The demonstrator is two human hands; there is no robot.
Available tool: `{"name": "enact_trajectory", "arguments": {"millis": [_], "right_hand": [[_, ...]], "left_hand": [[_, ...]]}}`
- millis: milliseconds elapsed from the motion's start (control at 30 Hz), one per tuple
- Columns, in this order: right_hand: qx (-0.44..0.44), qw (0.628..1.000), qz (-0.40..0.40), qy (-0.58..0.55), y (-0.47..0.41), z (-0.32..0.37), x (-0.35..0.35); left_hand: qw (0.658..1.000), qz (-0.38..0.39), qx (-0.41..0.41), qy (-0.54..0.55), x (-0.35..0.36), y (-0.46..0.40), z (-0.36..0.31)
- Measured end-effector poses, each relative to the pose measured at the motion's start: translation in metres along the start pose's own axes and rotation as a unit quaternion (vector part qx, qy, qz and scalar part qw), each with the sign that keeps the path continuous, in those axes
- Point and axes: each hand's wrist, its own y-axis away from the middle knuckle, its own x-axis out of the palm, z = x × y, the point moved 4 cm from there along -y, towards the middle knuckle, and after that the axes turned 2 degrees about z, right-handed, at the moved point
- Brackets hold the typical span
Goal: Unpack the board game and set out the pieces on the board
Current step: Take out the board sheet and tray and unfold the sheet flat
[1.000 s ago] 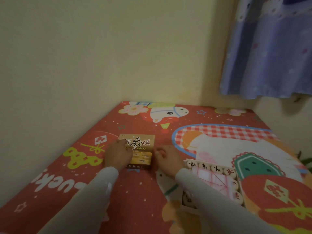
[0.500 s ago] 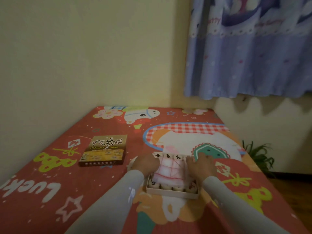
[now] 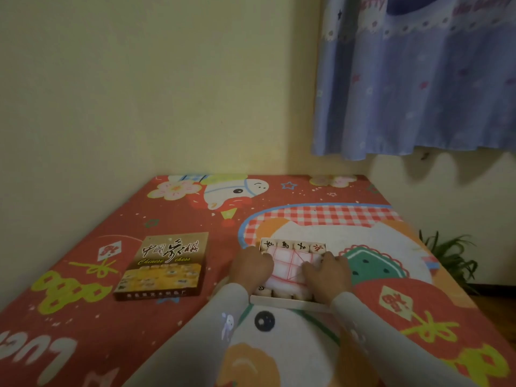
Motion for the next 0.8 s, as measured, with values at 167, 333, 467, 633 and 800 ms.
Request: {"name": "enact_trajectory", "arguments": {"millis": [167, 333, 467, 633, 800], "right_hand": [[0.013, 1.0, 0.024, -0.016, -0.061, 0.017, 0.003], [0.016, 0.999, 0.035, -0.015, -0.098, 0.027, 0.004], [-0.033, 0.999, 0.0, 0.016, -0.105, 0.028, 0.001], [-0.113, 0.99, 0.026, 0.084, -0.11, 0.038, 0.003], [-0.159, 0.987, -0.021, 0.017, -0.107, 0.037, 0.0]], "left_hand": [[0.999, -0.036, -0.011, -0.003, -0.008, -0.05, -0.017], [1.0, -0.002, 0.005, -0.015, -0.008, -0.086, -0.026], [0.998, -0.029, 0.032, -0.047, -0.011, -0.092, -0.025], [0.984, -0.061, 0.1, -0.135, -0.007, -0.094, -0.035], [0.982, -0.075, 0.121, -0.124, -0.007, -0.087, -0.035]]}}
